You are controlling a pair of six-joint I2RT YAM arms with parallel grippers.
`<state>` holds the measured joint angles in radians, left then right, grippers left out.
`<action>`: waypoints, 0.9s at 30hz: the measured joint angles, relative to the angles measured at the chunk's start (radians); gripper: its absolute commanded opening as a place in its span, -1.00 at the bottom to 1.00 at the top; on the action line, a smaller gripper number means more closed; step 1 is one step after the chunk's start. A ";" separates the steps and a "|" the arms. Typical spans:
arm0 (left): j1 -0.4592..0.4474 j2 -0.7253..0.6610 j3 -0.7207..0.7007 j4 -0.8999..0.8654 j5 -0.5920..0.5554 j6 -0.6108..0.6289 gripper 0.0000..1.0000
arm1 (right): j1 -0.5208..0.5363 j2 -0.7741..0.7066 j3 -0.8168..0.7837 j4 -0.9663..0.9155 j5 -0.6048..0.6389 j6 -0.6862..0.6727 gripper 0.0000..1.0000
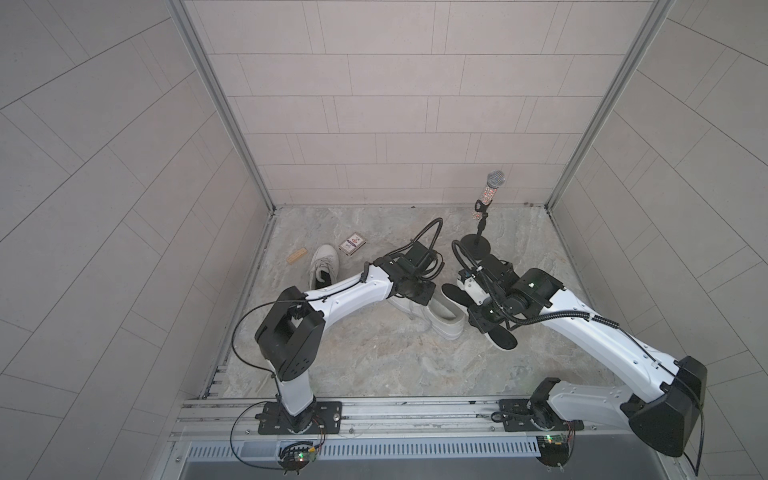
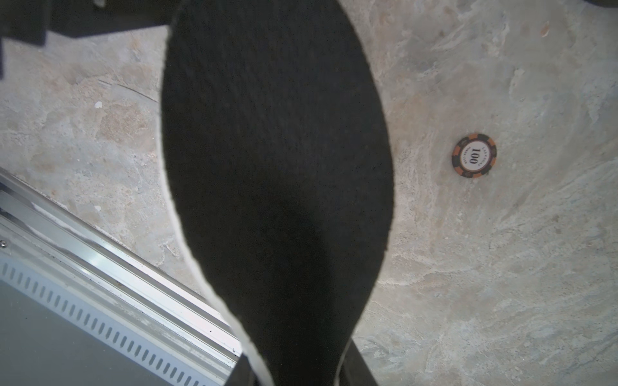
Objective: Insert the insole into the shoe
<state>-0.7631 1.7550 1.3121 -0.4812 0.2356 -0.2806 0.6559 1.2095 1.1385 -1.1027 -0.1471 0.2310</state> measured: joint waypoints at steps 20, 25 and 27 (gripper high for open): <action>0.161 -0.181 -0.176 0.251 0.344 -0.021 -1.00 | 0.193 0.100 0.147 -0.171 0.307 -0.262 -0.37; 0.138 -0.201 -0.175 0.245 0.319 0.023 -1.00 | 0.197 0.159 0.196 -0.224 0.359 -0.272 -0.38; 0.114 -0.202 -0.166 0.219 0.286 0.048 -1.00 | 0.197 0.183 0.217 -0.241 0.378 -0.269 -0.38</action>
<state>-0.6491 1.5532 1.1458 -0.2623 0.5217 -0.2325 0.8532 1.3926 1.3556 -1.3434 0.2310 -0.0383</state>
